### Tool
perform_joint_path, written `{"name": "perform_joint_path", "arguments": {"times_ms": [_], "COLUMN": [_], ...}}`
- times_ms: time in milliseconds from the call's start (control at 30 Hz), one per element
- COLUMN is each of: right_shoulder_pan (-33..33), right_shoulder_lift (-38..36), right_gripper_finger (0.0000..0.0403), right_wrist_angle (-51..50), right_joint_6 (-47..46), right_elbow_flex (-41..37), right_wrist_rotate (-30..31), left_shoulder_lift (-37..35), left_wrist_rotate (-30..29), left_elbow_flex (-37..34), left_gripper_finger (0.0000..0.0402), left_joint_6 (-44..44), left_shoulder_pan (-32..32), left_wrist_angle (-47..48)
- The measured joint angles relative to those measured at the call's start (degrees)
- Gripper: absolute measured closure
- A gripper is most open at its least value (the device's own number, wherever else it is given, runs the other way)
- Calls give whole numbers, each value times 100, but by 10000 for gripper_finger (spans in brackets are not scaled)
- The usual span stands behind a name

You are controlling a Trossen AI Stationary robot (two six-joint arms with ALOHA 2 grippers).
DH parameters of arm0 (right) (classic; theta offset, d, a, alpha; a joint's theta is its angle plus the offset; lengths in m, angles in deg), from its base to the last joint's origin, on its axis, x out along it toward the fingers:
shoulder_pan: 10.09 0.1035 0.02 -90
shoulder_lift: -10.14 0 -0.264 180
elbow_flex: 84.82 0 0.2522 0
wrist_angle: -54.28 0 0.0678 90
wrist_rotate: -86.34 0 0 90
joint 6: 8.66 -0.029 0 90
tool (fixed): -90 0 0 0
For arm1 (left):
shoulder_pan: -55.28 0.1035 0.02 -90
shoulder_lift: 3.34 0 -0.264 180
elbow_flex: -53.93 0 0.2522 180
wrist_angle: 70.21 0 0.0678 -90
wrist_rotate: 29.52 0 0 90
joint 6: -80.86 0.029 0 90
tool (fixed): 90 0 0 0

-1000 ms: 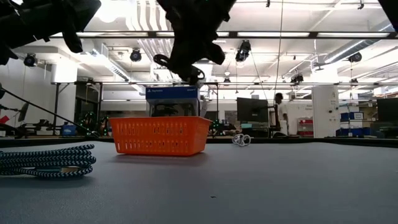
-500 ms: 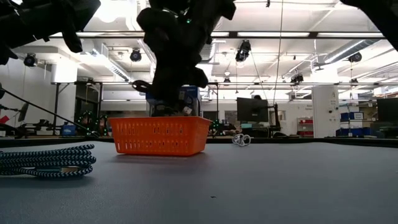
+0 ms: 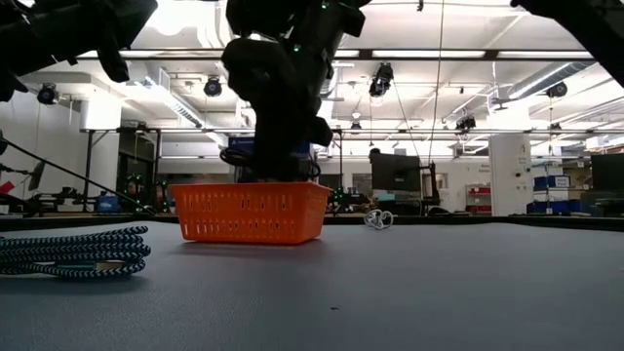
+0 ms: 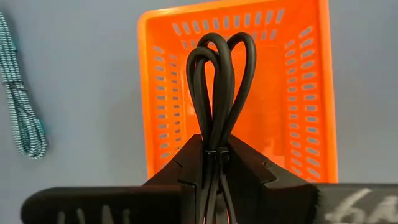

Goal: Pick and place USB-C Cables
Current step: Put the black charger cable into the orange bin

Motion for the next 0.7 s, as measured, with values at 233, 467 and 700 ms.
{"name": "perform_joint_path", "arguments": {"times_ms": [233, 467, 700], "right_shoulder_pan": [-12, -12, -13], "right_shoulder_lift": [2, 2, 1], "right_gripper_finger": [360, 360, 360], "right_wrist_angle": [26, 158, 266], "right_joint_6": [82, 104, 188], "right_elbow_flex": [-9, -50, -249], "right_wrist_rotate": [4, 22, 181], "left_shoulder_lift": [4, 2, -1], "left_wrist_rotate": [2, 2, 4], "left_elbow_flex": [0, -2, -6], "left_gripper_finger": [402, 402, 402], "left_joint_6": [0, 0, 1], "left_shoulder_pan": [0, 0, -1], "left_wrist_angle": [4, 2, 4]}}
